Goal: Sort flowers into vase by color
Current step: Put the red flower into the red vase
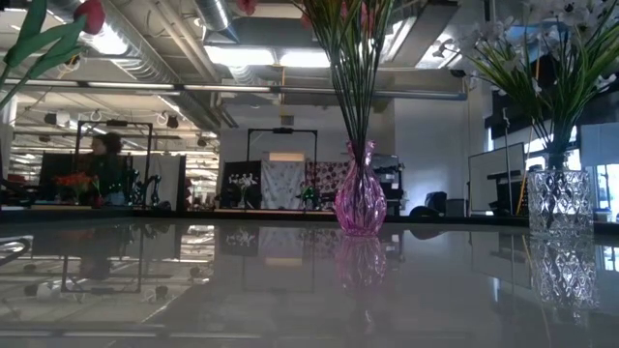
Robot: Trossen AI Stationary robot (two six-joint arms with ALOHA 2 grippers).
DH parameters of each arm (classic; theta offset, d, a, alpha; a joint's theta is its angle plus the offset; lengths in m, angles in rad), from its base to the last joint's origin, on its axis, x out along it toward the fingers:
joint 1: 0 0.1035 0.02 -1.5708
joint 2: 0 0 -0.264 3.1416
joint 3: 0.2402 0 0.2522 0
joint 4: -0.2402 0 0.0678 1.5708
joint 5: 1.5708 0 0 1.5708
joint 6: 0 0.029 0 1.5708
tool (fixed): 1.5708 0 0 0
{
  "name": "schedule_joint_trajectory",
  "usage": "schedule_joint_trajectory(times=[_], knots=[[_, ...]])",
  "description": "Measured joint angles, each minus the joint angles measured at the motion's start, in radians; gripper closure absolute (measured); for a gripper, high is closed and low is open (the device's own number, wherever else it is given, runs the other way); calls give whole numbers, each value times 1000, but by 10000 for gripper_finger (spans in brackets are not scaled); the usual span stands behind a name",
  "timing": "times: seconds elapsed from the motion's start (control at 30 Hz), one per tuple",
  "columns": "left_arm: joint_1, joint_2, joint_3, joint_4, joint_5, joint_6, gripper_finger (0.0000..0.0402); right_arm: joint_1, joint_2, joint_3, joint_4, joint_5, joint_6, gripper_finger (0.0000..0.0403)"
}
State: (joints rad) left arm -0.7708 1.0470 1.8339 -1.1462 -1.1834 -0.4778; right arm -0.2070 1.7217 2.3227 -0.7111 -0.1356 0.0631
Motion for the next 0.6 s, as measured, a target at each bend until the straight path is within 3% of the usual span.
schedule_joint_trajectory(times=[0.2, 0.4, 0.6], knots=[[86, 87, 0, 321, 36, 255, 201, 59, 10, 3, 164, -123, 14, 403], [325, 188, 0, 658, 383, 490, 201, 104, 34, 2, 179, -146, 5, 403], [549, 274, 0, 791, 674, 495, 202, 137, 46, 1, 175, -147, -3, 403]])
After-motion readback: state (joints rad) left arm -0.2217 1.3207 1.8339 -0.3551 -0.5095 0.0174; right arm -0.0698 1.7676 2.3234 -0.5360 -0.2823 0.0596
